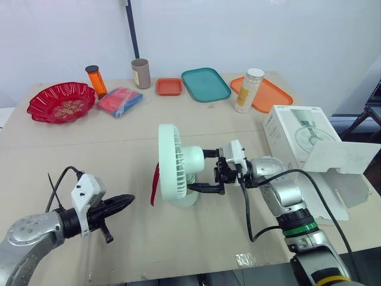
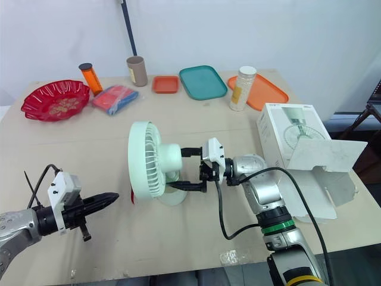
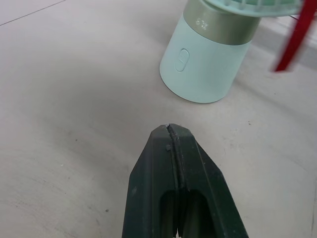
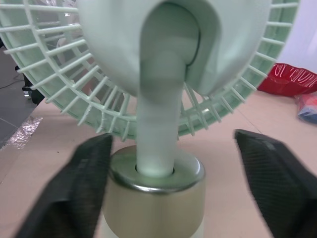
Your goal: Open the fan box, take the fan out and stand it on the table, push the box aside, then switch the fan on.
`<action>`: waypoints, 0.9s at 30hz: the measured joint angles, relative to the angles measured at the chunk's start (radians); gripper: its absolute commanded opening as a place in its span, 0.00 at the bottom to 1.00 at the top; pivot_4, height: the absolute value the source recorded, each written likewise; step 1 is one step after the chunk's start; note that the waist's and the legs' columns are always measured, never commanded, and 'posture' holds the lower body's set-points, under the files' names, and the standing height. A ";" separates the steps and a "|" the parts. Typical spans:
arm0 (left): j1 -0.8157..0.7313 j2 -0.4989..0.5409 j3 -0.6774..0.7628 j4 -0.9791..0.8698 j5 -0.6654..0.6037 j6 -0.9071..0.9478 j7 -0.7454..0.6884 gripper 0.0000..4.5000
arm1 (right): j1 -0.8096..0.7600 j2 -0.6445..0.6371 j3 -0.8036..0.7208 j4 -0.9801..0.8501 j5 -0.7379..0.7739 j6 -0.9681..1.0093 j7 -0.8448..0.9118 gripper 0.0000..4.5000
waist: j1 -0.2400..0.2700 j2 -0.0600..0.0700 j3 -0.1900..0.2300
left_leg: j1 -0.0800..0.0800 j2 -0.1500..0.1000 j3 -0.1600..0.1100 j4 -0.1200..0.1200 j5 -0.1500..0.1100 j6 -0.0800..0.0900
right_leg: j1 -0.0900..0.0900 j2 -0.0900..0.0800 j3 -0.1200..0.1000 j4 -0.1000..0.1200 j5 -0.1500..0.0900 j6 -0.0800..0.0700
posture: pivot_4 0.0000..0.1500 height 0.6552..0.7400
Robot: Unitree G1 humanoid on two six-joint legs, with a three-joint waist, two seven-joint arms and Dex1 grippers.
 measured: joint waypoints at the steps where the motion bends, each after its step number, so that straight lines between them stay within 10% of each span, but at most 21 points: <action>1: -0.001 -0.001 -0.001 0.001 0.001 0.000 0.000 0.00 | 0.000 0.000 0.000 0.000 -0.001 0.000 0.001 0.99 | 0.000 0.000 0.000 | 0.000 0.000 0.000 0.000 0.000 0.000 | 0.000 0.000 0.000 0.000 0.000 0.000 | 1.00 0.83; 17: 0.001 -0.004 0.004 0.027 0.023 -0.032 -0.007 0.00 | 0.114 -0.165 -0.096 -0.108 -0.002 0.027 -0.038 0.99 | 0.003 0.000 0.000 | -0.001 -0.001 0.000 0.000 0.000 0.001 | 0.001 0.000 0.000 -0.001 -0.001 0.001 | 1.00 0.83; 27: -0.034 -0.009 -0.005 0.085 0.072 -0.094 -0.011 0.79 | 0.334 -0.281 -0.237 -0.441 0.054 0.294 -0.256 1.00 | 0.006 0.000 0.000 | -0.001 -0.001 0.000 0.000 -0.001 0.002 | 0.001 0.000 0.000 -0.001 -0.001 0.001 | 1.00 0.83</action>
